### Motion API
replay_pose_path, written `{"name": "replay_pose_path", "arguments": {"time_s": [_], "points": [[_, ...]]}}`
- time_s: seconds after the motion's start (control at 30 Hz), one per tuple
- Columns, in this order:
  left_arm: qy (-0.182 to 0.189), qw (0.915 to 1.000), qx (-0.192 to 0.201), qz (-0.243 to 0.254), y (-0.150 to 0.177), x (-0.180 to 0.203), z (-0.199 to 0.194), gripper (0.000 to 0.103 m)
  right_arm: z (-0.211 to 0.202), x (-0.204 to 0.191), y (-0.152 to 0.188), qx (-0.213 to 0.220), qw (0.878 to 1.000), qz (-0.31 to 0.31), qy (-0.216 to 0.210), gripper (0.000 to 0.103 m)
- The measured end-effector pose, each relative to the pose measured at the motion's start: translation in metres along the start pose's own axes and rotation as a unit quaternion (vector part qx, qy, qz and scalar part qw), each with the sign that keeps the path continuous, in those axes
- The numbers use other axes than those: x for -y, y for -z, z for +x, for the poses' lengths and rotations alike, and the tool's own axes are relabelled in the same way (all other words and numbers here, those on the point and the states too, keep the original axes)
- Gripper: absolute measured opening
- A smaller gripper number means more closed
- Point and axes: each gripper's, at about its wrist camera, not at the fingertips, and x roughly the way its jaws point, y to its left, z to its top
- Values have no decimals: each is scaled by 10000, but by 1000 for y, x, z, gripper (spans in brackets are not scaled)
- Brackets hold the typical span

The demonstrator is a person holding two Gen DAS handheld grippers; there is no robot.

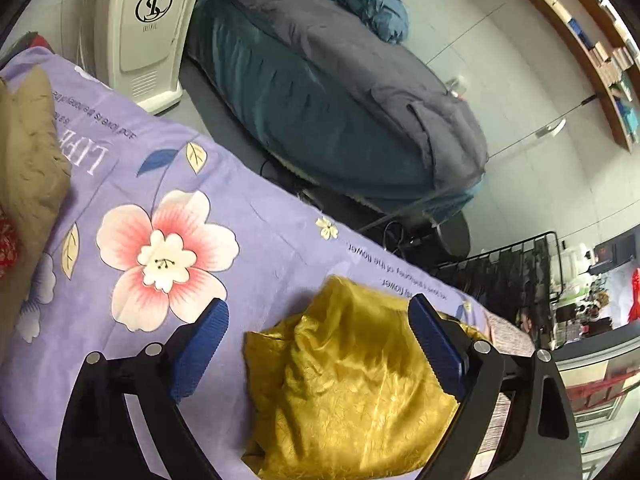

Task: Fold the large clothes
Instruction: 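Lay the hem over the collar with both tools and smooth the folded bundle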

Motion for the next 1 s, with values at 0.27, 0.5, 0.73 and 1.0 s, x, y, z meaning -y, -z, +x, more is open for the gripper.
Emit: {"name": "replay_pose_path", "arguments": {"time_s": [0.27,0.5,0.73,1.0], "points": [[-903,9706,-141,2228,93,80,4,89,-15,11,3,233,9959,730,-487,35],[-1110,9271,-327,3565,214,140,48,89,-79,-2,24,1202,9907,515,-374,69],[-1519,9105,-324,3832,240,160,86,89,-83,-88,137,1254,9670,-2106,696,69],[-1764,9109,-524,3693,219,159,117,90,-9,-111,249,1052,9271,-3065,1885,69]]}}
